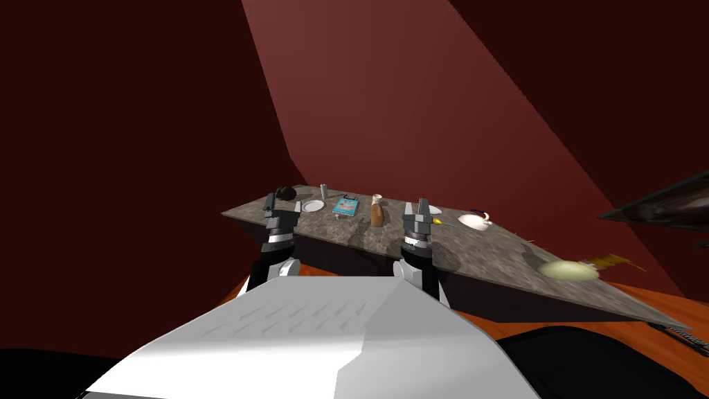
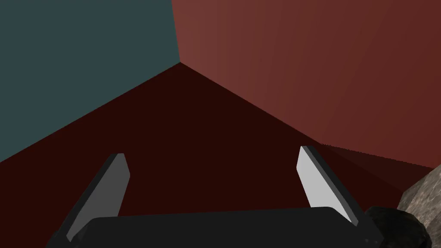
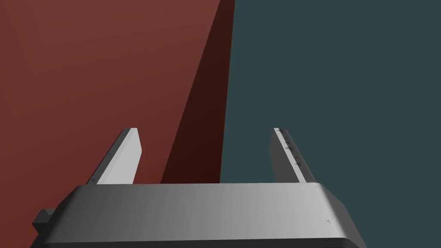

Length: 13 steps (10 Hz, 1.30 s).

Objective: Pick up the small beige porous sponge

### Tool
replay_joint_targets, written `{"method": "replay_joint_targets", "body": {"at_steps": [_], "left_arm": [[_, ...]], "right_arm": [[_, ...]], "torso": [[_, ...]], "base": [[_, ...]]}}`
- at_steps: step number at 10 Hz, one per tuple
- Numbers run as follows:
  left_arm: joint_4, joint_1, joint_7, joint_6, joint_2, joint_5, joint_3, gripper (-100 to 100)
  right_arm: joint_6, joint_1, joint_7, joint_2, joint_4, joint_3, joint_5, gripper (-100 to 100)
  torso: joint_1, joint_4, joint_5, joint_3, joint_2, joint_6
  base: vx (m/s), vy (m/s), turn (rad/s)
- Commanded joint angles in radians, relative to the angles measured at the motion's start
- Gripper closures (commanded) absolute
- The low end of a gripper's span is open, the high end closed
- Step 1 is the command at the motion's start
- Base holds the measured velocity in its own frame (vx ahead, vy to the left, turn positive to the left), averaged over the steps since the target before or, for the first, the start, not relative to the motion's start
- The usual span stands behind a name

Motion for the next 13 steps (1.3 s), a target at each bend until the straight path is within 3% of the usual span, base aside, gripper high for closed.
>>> {"method": "replay_joint_targets", "body": {"at_steps": [1,7,13], "left_arm": [[0.006,-0.008,-0.002,0.008,0.033,0.003,-0.001,-100],[0.066,-0.088,-0.026,0.105,0.157,0.026,-0.013,-100],[0.148,-0.204,-0.056,0.258,0.210,0.051,-0.024,-100]], "right_arm": [[0.000,0.000,0.000,0.000,0.000,0.000,0.000,0],[0.000,0.000,0.000,0.000,0.000,0.000,0.000,0],[0.000,0.000,0.000,0.000,0.000,0.000,0.000,0]], "torso": [[0.000,0.000,0.000,0.000,0.000,0.000],[0.001,0.001,0.000,0.002,0.003,0.000],[0.000,0.000,0.000,0.001,0.002,0.000]], "base": [[-0.029,0.001,-0.015],[-0.053,0.008,-0.027],[-0.038,-0.001,-0.033]]}}
